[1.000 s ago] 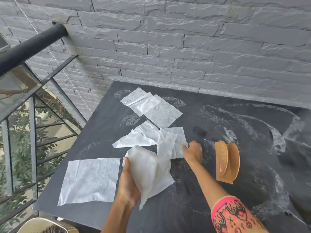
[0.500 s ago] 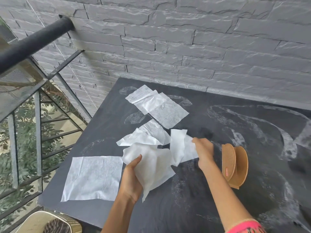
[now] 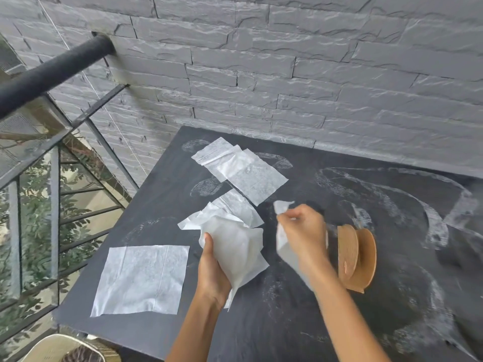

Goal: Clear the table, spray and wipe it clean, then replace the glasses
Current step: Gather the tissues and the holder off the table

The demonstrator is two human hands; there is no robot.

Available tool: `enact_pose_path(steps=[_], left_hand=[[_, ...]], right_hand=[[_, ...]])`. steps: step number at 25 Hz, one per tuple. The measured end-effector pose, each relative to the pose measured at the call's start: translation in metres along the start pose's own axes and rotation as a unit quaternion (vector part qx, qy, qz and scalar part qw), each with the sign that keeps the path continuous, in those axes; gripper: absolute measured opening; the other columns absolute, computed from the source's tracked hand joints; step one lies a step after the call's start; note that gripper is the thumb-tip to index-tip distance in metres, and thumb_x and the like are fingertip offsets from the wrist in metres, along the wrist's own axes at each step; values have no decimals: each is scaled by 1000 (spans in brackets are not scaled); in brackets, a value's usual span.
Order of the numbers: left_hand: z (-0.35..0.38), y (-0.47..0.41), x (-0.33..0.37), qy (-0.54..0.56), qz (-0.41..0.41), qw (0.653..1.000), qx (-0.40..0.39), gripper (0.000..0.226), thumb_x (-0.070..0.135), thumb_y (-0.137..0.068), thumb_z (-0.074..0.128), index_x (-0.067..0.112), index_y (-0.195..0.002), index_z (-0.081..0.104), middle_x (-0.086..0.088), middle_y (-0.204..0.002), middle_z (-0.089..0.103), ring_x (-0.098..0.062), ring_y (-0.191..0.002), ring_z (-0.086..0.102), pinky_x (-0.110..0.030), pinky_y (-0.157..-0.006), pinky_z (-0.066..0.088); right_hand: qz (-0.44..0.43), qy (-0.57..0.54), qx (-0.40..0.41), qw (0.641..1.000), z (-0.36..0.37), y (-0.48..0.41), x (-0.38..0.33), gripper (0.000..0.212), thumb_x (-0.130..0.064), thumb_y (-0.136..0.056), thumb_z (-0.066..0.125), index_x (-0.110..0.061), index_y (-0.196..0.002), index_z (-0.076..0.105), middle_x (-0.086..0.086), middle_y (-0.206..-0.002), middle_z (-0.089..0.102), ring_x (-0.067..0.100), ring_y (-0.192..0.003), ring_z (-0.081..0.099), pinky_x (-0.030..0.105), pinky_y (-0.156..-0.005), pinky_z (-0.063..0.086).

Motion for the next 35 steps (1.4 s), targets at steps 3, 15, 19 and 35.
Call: enact_pose_path(steps=[3, 15, 19, 35], left_hand=[[17, 5, -8, 5, -3, 999, -42, 71, 65, -92, 28, 10, -103, 72, -14, -107, 73, -27, -100, 70, -43, -91, 52], [-1, 29, 2, 1, 35, 994, -100, 50, 42, -90, 48, 6, -123, 61, -18, -118, 67, -27, -109, 65, -40, -91, 52], [-39, 32, 16, 26, 54, 998, -18, 47, 43, -95, 40, 9, -101, 72, -13, -103, 74, -23, -90, 73, -40, -86, 48], [-82, 22, 67, 140, 108, 984, 34, 53, 48, -97, 38, 14, -94, 78, -4, -105, 75, -20, -94, 73, -42, -94, 47]], right_hand=[[11, -48, -25, 998, 49, 19, -1, 11, -6, -78, 65, -14, -72, 60, -9, -69, 60, 2, -64, 56, 4, -56, 39], [27, -82, -256, 963, 143, 39, -2, 13, -11, -93, 50, -9, -101, 60, 7, -100, 60, 20, -95, 60, 43, -86, 54], [-39, 57, -132, 989, 120, -5, 14, 17, -6, -88, 51, -3, -92, 67, 10, -93, 68, 18, -85, 60, 24, -77, 45], [74, 237, -78, 965, 149, -99, 93, 10, -13, -79, 60, -10, -70, 64, 14, -85, 66, 34, -92, 63, 35, -73, 50]])
Point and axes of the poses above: each hand's wrist, its own y-axis away from the middle knuckle, its own z-axis out of the palm, x = y × z, the point moved 9 cm from there along -y, towards the middle knuckle
